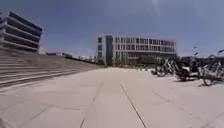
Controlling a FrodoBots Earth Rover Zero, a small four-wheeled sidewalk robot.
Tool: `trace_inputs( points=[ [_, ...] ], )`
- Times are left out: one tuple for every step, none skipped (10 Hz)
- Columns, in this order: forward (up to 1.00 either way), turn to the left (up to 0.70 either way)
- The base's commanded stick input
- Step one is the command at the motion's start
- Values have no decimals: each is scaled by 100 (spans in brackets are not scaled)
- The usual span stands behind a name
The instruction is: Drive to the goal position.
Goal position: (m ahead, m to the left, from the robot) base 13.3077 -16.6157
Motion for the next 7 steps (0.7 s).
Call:
trace_inputs(
  points=[
    [76,-3],
    [76,-3],
    [76,-3],
    [76,-3],
    [76,-3],
    [76,-3],
    [75,-3]
  ],
)
